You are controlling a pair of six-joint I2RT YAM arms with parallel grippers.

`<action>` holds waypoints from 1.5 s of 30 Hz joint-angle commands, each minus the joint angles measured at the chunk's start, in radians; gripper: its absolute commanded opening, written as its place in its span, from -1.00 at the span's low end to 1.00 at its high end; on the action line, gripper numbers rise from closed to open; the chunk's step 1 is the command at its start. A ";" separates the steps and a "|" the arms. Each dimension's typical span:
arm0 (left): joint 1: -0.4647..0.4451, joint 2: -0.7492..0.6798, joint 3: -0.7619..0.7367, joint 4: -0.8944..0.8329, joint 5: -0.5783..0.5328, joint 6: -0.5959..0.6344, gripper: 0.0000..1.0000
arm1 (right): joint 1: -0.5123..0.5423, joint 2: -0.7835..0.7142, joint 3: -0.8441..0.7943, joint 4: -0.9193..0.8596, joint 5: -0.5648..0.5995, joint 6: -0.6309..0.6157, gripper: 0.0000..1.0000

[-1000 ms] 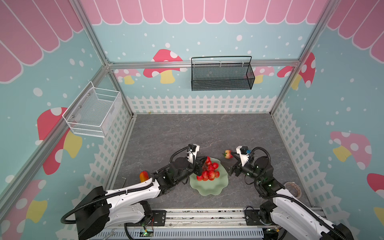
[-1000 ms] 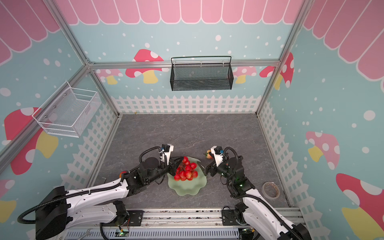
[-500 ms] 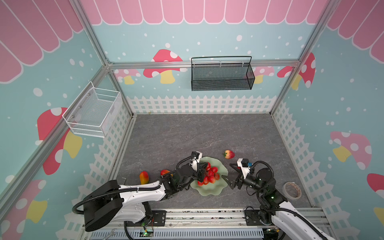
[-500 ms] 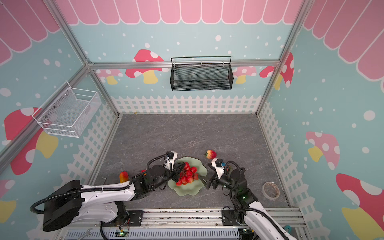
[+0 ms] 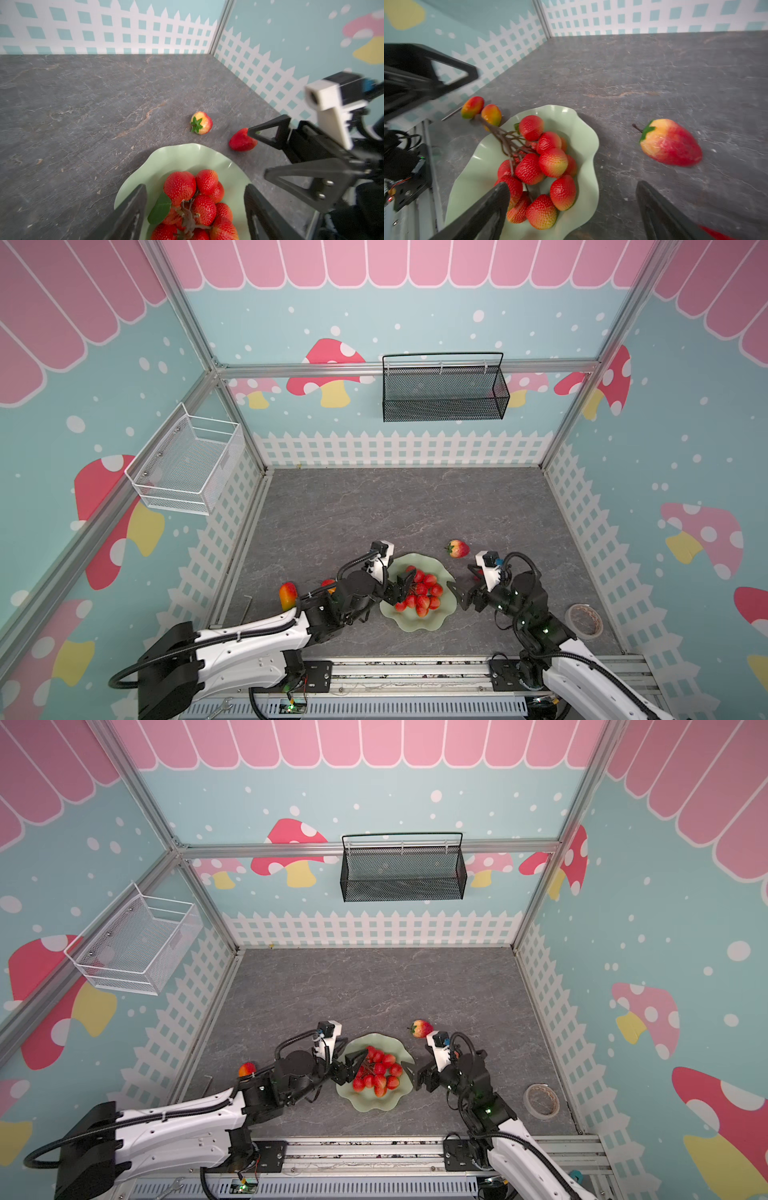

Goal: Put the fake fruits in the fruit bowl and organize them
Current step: 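Release the bunch with the left gripper while the right gripper reaches for the peach, then grasp the yellow-red peach with the right gripper and drop it into the bowl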

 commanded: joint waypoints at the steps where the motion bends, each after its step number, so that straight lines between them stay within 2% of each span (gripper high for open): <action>1: -0.005 -0.128 0.067 -0.298 -0.096 0.039 0.97 | 0.000 0.158 0.223 -0.185 0.182 -0.060 0.96; 3: -0.003 -0.195 0.076 -0.394 -0.100 0.032 0.99 | -0.015 0.305 0.367 -0.302 0.263 -0.117 0.96; 8: -0.003 -0.313 0.053 -0.470 -0.003 -0.031 0.99 | -0.080 0.560 0.608 -0.431 0.256 -0.189 0.96; 11: -0.003 -0.345 0.054 -0.497 0.069 -0.056 0.99 | -0.092 0.694 0.751 -0.590 0.261 -0.280 0.96; 13: -0.003 -0.345 0.058 -0.502 0.110 -0.072 0.99 | -0.092 0.755 0.814 -0.686 0.325 -0.338 0.97; 16: -0.003 -0.317 0.075 -0.503 0.184 -0.078 0.99 | -0.092 0.783 0.850 -0.731 0.373 -0.423 0.98; 19: -0.005 -0.280 0.096 -0.526 0.212 -0.084 0.99 | -0.093 0.756 0.848 -0.730 0.326 -0.528 0.98; 24: -0.005 -0.282 0.083 -0.538 0.167 -0.101 0.99 | -0.090 0.758 0.787 -0.674 0.411 -0.668 0.96; 29: -0.005 -0.294 0.059 -0.528 0.129 -0.113 0.99 | -0.090 0.850 0.779 -0.662 0.363 -0.748 0.90; 33: -0.004 -0.294 0.049 -0.523 0.117 -0.127 0.99 | -0.089 0.909 0.786 -0.631 0.308 -0.771 0.88; 45: -0.005 -0.285 0.020 -0.492 0.083 -0.115 0.99 | -0.061 1.086 0.840 -0.519 0.273 -0.780 0.86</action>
